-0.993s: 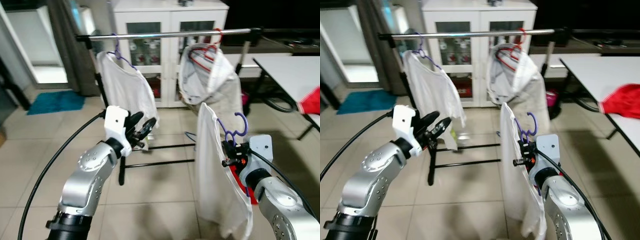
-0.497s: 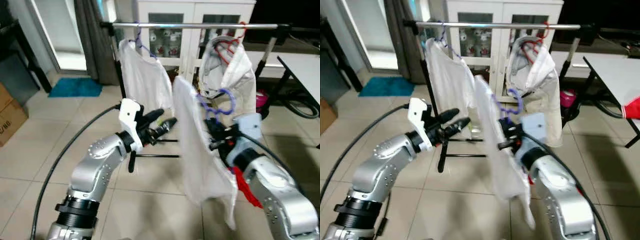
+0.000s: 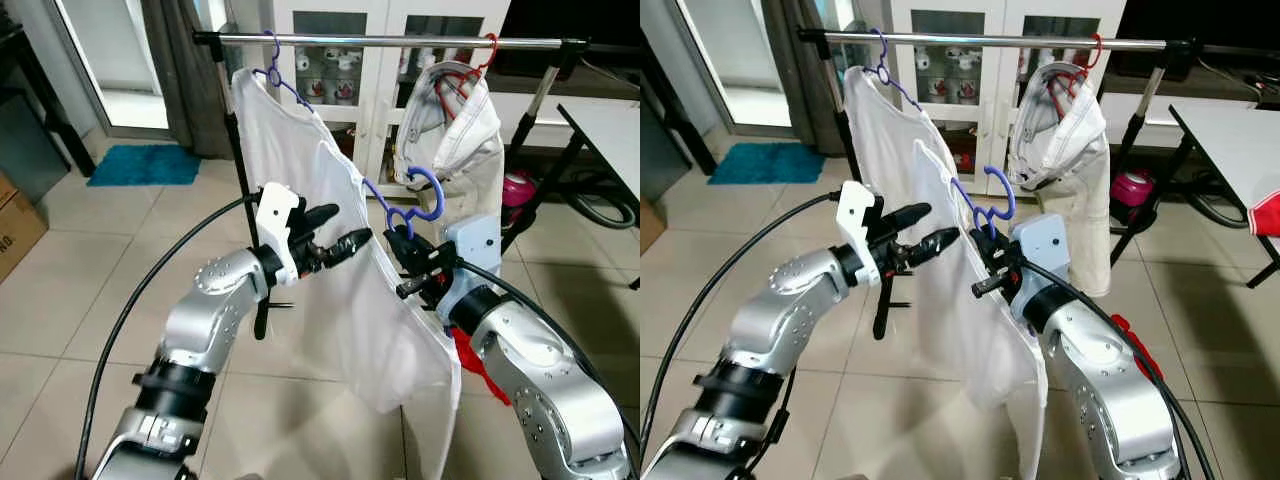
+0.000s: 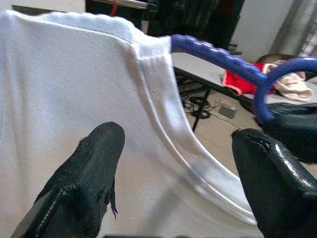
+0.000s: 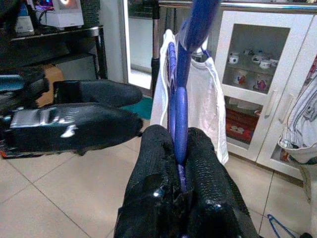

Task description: Hang hanger

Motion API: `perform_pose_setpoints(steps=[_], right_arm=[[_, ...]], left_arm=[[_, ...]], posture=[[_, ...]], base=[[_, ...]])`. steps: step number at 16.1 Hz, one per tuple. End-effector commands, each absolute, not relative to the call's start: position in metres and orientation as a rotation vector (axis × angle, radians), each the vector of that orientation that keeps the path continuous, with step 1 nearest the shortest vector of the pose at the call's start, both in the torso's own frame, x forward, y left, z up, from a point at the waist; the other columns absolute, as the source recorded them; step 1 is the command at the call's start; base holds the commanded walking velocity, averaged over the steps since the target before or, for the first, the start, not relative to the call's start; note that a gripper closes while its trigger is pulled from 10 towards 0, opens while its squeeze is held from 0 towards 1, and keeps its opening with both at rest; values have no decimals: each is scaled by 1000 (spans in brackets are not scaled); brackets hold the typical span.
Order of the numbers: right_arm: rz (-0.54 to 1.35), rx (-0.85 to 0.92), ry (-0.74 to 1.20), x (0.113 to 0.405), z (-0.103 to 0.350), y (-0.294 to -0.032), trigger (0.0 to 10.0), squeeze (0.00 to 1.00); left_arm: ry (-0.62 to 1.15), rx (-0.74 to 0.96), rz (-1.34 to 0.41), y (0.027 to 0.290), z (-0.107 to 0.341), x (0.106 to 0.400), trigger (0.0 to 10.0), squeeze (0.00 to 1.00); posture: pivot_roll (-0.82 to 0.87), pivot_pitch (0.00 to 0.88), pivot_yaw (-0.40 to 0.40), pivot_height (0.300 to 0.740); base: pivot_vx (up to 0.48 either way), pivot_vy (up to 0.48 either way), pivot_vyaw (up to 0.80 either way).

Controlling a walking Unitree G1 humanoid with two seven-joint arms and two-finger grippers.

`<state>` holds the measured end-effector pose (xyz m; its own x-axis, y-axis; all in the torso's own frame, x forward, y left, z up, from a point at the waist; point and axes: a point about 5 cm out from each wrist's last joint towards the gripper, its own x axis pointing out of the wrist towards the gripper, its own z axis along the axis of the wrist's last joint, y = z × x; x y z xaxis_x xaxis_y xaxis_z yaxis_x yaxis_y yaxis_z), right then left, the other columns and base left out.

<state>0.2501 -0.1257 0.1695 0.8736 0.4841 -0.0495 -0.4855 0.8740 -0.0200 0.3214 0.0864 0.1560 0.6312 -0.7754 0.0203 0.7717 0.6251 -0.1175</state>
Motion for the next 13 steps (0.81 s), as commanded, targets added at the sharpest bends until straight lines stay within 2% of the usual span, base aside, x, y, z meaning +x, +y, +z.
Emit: perform_pose_setpoints(steps=[1, 3, 4, 5, 6, 13], right_arm=[[531, -40, -23, 249, 184, -121, 0, 0], [539, -37, -36, 248, 187, -119, 0, 0], [552, -40, -44, 247, 188, -117, 0, 0], [555, -41, -45, 247, 189, -116, 0, 0], [557, -42, -45, 247, 189, -115, 0, 0], [546, -44, -47, 246, 187, -114, 0, 0]], left_arm=[[19, -101, -873, 86, 160, 325, 10000, 0], [8, -92, -855, 86, 160, 331, 10000, 0], [-9, -113, -857, 85, 164, 337, 1608, 0], [-14, -119, -859, 84, 164, 338, 1608, 0], [-17, -121, -863, 84, 165, 340, 0, 0], [-26, -105, -861, 83, 163, 346, 0, 0]], posture=[[-176, 0, 43, 740], [-179, 0, 51, 740], [-184, 0, 59, 740], [-185, 0, 60, 740], [-189, 0, 65, 740], [-191, 0, 83, 740]], base=[[0, 0, 0], [0, 0, 0], [0, 0, 0], [0, 0, 0], [0, 0, 0], [0, 0, 0]])
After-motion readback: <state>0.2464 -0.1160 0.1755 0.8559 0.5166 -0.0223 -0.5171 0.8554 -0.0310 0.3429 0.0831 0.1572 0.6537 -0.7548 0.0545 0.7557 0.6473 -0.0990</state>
